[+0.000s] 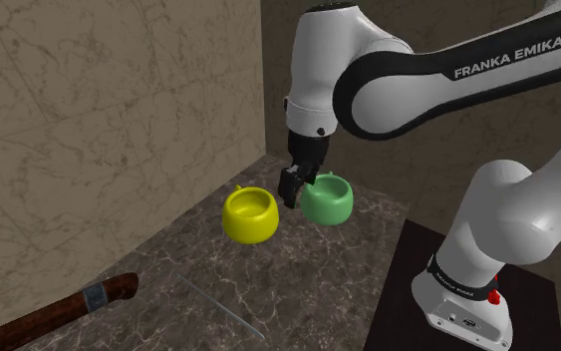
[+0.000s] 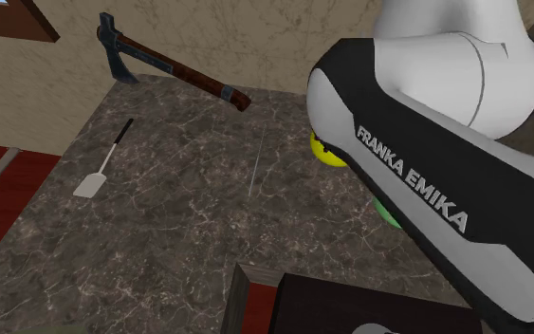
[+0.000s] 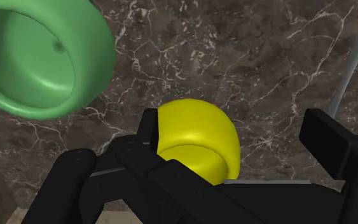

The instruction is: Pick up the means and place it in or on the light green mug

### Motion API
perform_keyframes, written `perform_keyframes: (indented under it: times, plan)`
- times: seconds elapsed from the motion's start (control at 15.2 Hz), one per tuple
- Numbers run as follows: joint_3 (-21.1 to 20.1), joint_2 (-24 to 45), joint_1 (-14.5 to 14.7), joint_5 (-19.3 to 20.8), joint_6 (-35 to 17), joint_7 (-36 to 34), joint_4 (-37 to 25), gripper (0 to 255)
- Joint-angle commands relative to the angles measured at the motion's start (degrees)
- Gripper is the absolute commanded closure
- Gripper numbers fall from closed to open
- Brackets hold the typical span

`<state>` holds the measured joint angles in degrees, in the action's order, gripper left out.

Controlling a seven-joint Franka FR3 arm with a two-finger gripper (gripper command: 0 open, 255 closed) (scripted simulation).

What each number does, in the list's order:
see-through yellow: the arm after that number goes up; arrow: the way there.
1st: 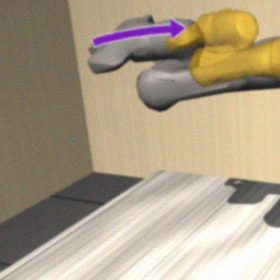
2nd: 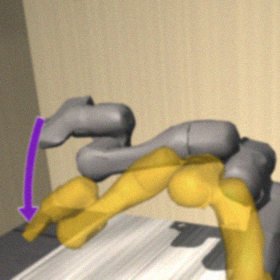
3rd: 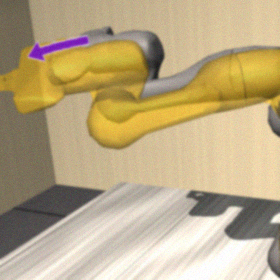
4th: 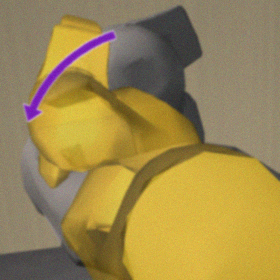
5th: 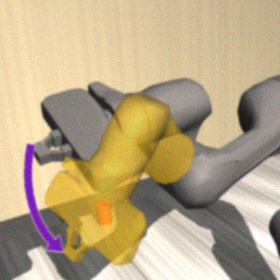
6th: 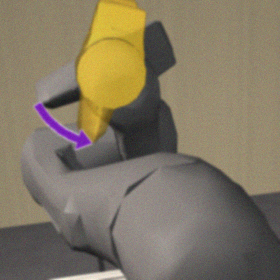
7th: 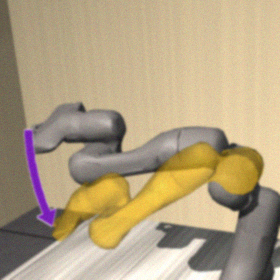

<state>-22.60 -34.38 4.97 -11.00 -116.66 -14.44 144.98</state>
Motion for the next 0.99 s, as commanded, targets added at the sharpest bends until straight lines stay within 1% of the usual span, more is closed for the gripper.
perform_keyframes:
  times: [0.0,0.26,0.4,0.53,0.73,0.92]
  plan:
    - [-2.78,2.98,0.24,-0.37,-3.03,-2.68,-0.17,0]
    - [-8.49,10.01,-0.12,0.43,-8.38,-8.53,-2.06,0]
    - [-11.47,13.97,-0.70,1.76,-10.92,-11.89,-3.45,0]
    - [-14.48,18.28,-1.51,3.93,-13.29,-15.69,-5.12,0]
    - [-18.87,25.53,-2.93,9.21,-16.36,-22.53,-8.19,0]
    - [-22.16,33.93,-3.58,17.35,-18.36,-31.00,-12.03,0]
